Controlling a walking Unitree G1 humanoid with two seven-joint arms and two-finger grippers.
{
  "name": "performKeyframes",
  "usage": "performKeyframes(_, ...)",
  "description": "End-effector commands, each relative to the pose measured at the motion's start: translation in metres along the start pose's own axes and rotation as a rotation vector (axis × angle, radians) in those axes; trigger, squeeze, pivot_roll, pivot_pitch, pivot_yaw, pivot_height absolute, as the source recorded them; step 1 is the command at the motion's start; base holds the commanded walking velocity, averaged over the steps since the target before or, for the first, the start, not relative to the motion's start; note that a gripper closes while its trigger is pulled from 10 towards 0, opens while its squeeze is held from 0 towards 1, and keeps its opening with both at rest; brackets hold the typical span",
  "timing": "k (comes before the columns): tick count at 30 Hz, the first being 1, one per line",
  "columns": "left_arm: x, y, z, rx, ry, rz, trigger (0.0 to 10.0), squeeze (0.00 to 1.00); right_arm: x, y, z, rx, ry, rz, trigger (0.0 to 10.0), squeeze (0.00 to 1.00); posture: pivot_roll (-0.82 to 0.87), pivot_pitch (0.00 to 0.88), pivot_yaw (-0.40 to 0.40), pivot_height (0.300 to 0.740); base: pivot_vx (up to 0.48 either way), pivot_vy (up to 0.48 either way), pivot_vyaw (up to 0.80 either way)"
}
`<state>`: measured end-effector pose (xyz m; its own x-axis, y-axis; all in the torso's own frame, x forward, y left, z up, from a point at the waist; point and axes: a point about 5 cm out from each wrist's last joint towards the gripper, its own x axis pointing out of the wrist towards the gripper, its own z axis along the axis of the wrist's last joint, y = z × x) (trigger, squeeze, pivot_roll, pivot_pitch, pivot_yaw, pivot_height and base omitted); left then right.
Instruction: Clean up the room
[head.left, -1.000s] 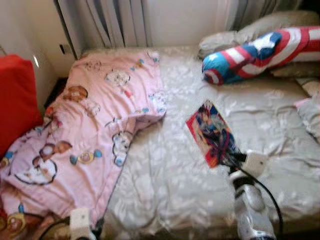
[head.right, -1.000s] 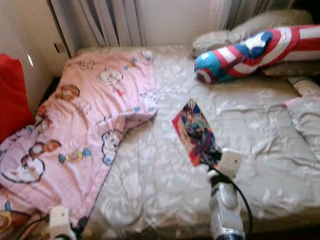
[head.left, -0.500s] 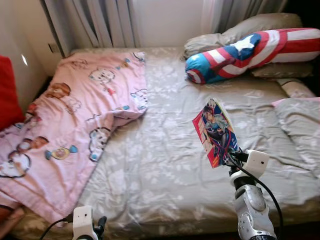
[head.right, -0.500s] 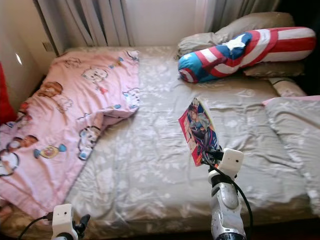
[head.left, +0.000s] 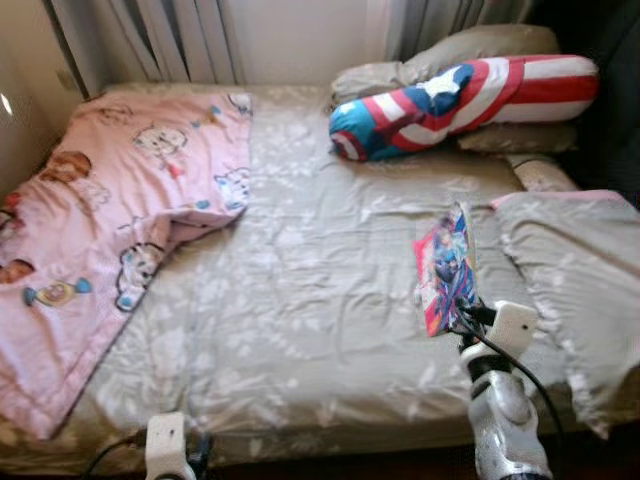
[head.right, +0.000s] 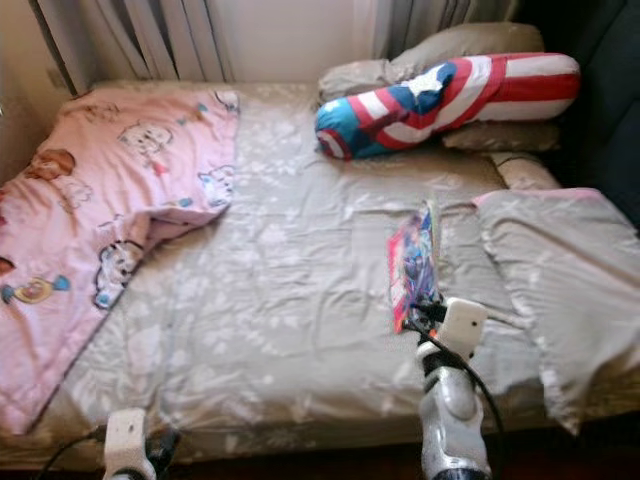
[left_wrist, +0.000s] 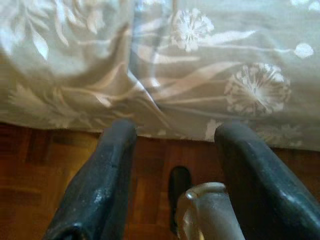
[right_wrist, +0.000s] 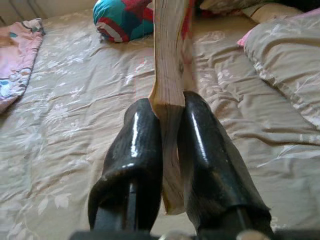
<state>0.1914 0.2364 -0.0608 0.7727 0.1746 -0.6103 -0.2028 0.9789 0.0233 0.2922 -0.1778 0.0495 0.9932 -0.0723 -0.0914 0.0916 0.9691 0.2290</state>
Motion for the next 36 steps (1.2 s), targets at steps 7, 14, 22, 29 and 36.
performKeyframes(7,-0.0015,-0.0039,-0.0063,0.004,0.027,-0.009,10.0,0.0,0.0021,-0.0037,0.0103,-0.018,-0.046,0.002,10.0,0.0,0.01,0.128,-0.014,0.73,0.0,-0.223,0.0)
performKeyframes(14,-0.0011,-0.0046,-0.0046,-0.009,0.015,-0.016,10.0,0.0,0.0018,-0.0038,0.0094,-0.017,-0.043,0.001,10.0,0.0,0.01,0.115,-0.011,0.73,0.0,0.0,0.0)
performKeyframes(22,-0.0015,-0.0033,-0.0049,0.002,0.015,-0.014,10.0,0.0,0.0022,-0.0032,0.0088,-0.017,-0.039,-0.001,10.0,0.0,0.01,0.128,-0.01,0.73,0.0,0.0,0.0)
performKeyframes(29,-0.0018,-0.003,-0.0059,0.007,0.021,-0.011,10.0,0.0,0.0013,-0.0039,0.0071,-0.017,-0.032,-0.004,10.0,0.0,0.01,0.13,-0.01,0.73,0.0,-0.269,0.0)
performKeyframes(36,-0.0015,-0.0032,-0.0053,0.001,0.019,-0.007,10.0,0.0,0.0011,-0.0041,0.0068,-0.018,-0.028,-0.004,10.0,0.0,0.01,0.14,-0.012,0.73,0.0,-0.12,0.0)
